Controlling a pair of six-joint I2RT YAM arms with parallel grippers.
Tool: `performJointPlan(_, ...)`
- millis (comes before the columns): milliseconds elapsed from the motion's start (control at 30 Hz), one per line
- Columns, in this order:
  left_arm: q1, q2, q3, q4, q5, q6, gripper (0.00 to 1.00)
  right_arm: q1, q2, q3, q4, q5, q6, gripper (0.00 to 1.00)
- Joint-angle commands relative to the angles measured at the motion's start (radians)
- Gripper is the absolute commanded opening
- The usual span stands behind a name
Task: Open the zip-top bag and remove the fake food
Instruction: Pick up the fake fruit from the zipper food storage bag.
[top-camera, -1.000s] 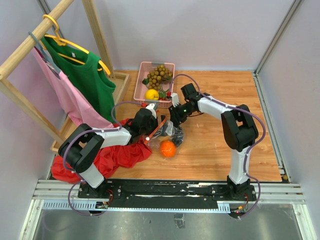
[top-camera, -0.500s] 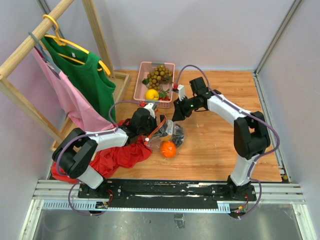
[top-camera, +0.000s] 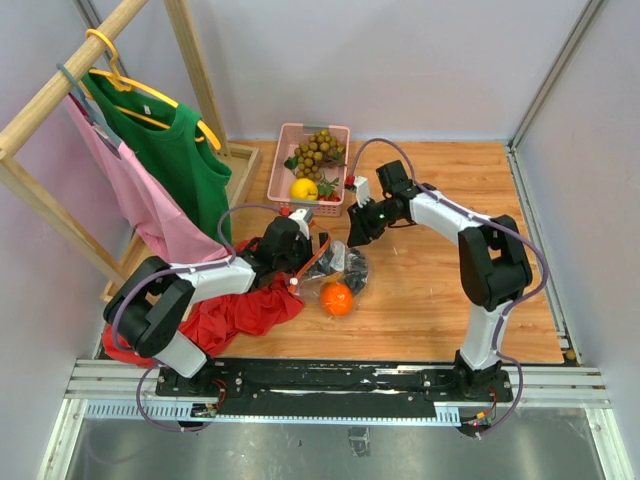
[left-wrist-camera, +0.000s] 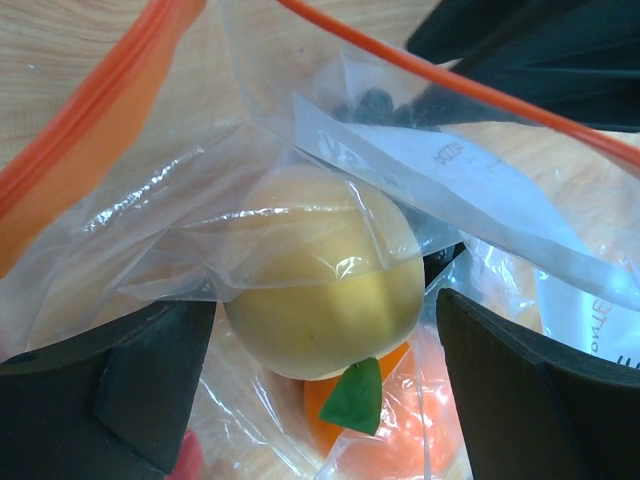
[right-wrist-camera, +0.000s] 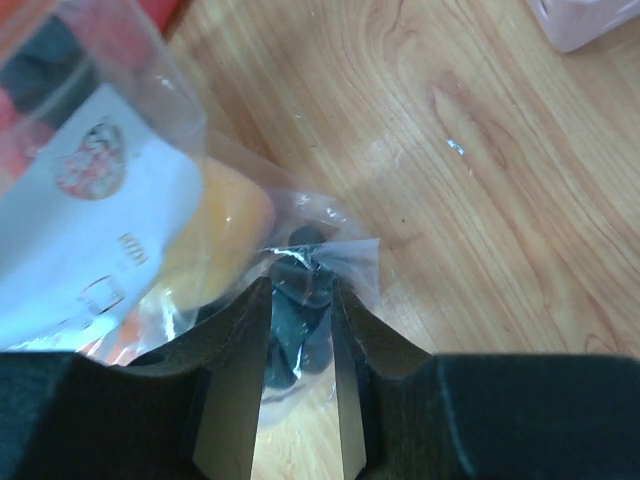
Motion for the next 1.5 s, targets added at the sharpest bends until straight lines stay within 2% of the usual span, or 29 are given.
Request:
performJointPlan(0,0.003,-0.038,-0.026,0.012,0.025,-0.007,0.94,0.038,0.065,0.069,-0.047,0.038,0.028,0.31)
performJointPlan(267,0.003,-0.1,-0.073,0.056,0.05,-0.007,0.89,0.073,0.099,0.1,-0.059,0.016,0.032,0.3)
performJointPlan(367,0.003,-0.081,-0.069,0.053,0.063,-0.009,0.83,0.083,0.096,0.097,-0.058,0.005,0.03,0.3)
performJointPlan(467,0.003,-0.045,-0.055,0.047,0.074,-0.018,0.82,0.09,0.094,0.091,-0.058,-0.005,0.026,0.3)
performJointPlan(733,0.003,0.032,0.014,-0.008,0.048,-0.044,0.96,0.124,0.06,0.047,-0.045,-0.045,0.018,0.29)
performJointPlan(933,0.003,0.086,0.061,-0.057,0.049,-0.067,0.96,0.139,0.016,-0.003,-0.01,-0.084,0.029,0.27)
performJointPlan(1067,0.003,0.093,0.055,-0.06,0.054,-0.069,0.9,0.138,0.009,0.001,-0.011,-0.083,0.036,0.26)
performJointPlan(1267,0.004,0.051,0.027,-0.057,0.058,-0.071,0.58,0.12,-0.018,0.029,-0.041,-0.017,0.008,0.31)
performJointPlan(1467,0.013,-0.033,0.0,-0.046,0.069,-0.101,0.43,0.042,-0.105,0.018,-0.052,-0.055,-0.041,0.4)
